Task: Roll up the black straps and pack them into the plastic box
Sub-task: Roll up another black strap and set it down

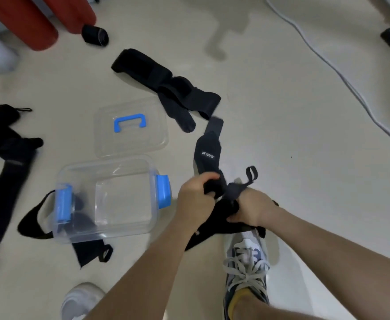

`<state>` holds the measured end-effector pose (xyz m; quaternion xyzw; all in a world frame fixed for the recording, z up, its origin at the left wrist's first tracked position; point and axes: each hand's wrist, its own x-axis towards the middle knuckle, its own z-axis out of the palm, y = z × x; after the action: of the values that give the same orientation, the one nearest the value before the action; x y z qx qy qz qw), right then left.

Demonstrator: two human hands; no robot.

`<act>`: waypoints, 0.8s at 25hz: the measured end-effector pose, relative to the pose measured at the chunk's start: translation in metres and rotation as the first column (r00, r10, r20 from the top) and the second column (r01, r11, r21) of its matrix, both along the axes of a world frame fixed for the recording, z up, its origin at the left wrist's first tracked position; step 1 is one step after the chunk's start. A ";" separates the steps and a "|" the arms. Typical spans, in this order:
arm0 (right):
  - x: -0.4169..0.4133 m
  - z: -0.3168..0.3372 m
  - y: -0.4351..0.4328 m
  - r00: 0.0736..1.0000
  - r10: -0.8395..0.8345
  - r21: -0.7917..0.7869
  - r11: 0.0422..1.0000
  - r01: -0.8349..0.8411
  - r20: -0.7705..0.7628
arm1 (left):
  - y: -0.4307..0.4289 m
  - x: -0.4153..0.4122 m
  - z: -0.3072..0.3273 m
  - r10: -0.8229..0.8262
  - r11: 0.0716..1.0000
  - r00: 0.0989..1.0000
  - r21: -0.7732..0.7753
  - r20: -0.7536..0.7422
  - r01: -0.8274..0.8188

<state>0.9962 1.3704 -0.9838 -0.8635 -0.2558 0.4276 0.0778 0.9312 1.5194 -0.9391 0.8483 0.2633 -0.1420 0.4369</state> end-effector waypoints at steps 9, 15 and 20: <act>0.004 0.329 0.033 0.866 -0.229 0.644 0.589 0.488 -0.445 | 0.053 -0.068 0.350 0.269 0.955 0.673 -0.282 0.689 -0.093; -0.110 0.498 0.037 0.957 0.085 0.848 0.490 0.202 -0.277 | 0.044 -0.198 0.481 0.106 0.988 0.623 -0.012 0.775 -0.154; -0.192 0.494 0.071 0.899 0.414 0.843 0.526 -0.109 -0.142 | 0.041 -0.278 0.500 -0.001 0.840 0.585 0.317 0.811 -0.439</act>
<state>0.8039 1.4412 -0.4894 -0.5953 -0.5358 0.4027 0.4431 0.6528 1.5604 -0.4387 0.8626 0.1783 0.3720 0.2929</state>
